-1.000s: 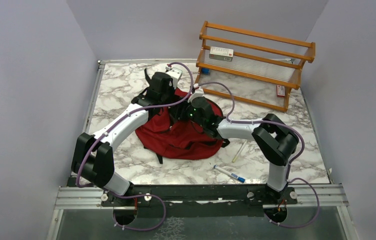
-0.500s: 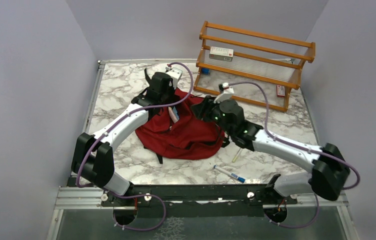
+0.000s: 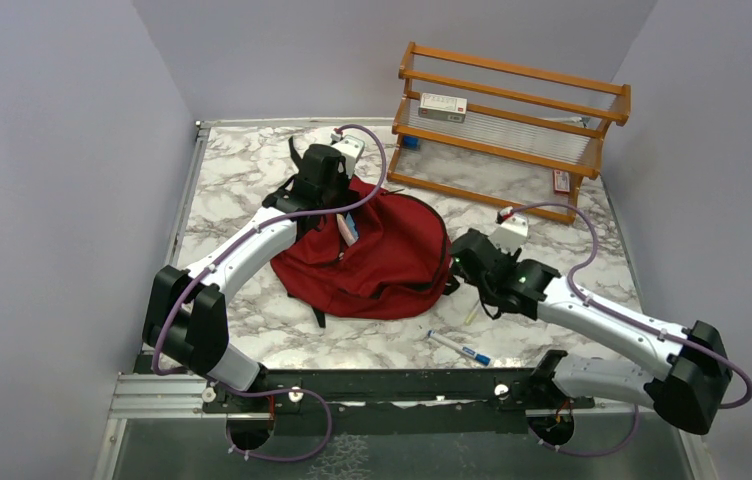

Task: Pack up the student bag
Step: Pick up the stationery from the center of the board.

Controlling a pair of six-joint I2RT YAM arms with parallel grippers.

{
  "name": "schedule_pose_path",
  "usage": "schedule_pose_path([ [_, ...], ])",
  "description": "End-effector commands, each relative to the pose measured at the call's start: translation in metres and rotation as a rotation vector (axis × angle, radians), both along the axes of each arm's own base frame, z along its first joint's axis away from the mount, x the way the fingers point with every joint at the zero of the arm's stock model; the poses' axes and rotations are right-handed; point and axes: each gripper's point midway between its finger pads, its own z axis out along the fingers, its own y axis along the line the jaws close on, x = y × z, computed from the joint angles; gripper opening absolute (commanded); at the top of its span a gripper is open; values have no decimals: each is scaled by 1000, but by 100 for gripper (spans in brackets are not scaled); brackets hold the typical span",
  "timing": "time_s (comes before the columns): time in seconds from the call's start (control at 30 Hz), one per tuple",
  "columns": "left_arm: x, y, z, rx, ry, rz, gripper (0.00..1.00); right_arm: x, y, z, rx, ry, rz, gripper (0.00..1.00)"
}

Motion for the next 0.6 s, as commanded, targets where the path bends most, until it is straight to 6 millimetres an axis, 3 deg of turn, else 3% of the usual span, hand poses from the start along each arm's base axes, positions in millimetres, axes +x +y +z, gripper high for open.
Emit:
schedule_pose_path([
  [0.0,5,8,17,-3,-46,30,0,-28,-55,-42,-170,189,-197,70],
  [0.27,5,9,18,0,-48,32,0,-21,-54,-91,-39,364,-84,68],
  [0.57,6,8,15,4,-40,29,0,-26,-42,-116,-51,484,14,65],
])
